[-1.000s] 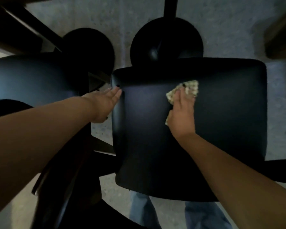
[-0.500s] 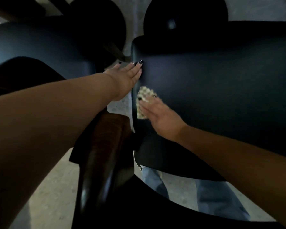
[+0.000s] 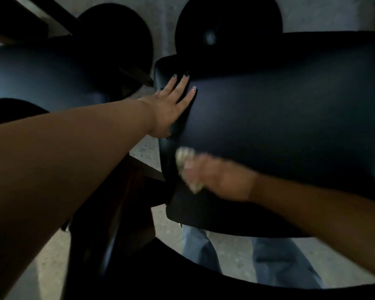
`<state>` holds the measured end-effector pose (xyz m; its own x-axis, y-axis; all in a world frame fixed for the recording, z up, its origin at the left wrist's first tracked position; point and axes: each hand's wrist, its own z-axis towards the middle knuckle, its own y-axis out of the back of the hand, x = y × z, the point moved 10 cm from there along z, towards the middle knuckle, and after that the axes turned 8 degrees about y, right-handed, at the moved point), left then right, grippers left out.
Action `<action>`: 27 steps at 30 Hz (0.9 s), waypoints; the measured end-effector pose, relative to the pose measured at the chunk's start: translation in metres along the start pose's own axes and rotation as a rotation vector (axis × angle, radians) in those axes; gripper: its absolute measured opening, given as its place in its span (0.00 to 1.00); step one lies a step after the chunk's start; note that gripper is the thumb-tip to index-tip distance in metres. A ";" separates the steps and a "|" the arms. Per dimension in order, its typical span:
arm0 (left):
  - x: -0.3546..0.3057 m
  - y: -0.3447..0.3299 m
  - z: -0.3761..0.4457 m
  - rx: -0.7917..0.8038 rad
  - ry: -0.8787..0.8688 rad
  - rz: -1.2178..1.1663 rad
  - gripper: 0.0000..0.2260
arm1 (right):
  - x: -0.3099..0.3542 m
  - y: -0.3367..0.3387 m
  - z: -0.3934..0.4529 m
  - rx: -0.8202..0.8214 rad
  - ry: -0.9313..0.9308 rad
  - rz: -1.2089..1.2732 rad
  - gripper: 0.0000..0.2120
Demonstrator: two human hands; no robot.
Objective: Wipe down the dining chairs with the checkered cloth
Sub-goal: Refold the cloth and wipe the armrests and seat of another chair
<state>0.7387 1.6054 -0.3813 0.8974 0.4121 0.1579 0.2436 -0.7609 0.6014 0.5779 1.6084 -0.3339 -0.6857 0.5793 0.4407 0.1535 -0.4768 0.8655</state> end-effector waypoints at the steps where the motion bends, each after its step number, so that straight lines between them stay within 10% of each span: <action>1: -0.005 -0.002 0.006 0.025 0.017 0.003 0.58 | -0.045 0.029 -0.003 -0.040 -0.122 0.023 0.14; 9: -0.005 -0.010 0.015 0.016 0.054 -0.085 0.63 | -0.247 0.105 -0.055 -0.135 -0.916 -0.091 0.28; 27: -0.011 -0.002 0.009 -0.020 0.067 -0.020 0.62 | 0.045 -0.065 -0.037 0.338 0.050 -0.167 0.25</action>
<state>0.7312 1.5979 -0.3911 0.8656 0.4603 0.1972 0.2531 -0.7421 0.6207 0.5107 1.6416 -0.3791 -0.7535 0.5937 0.2824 0.2574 -0.1290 0.9577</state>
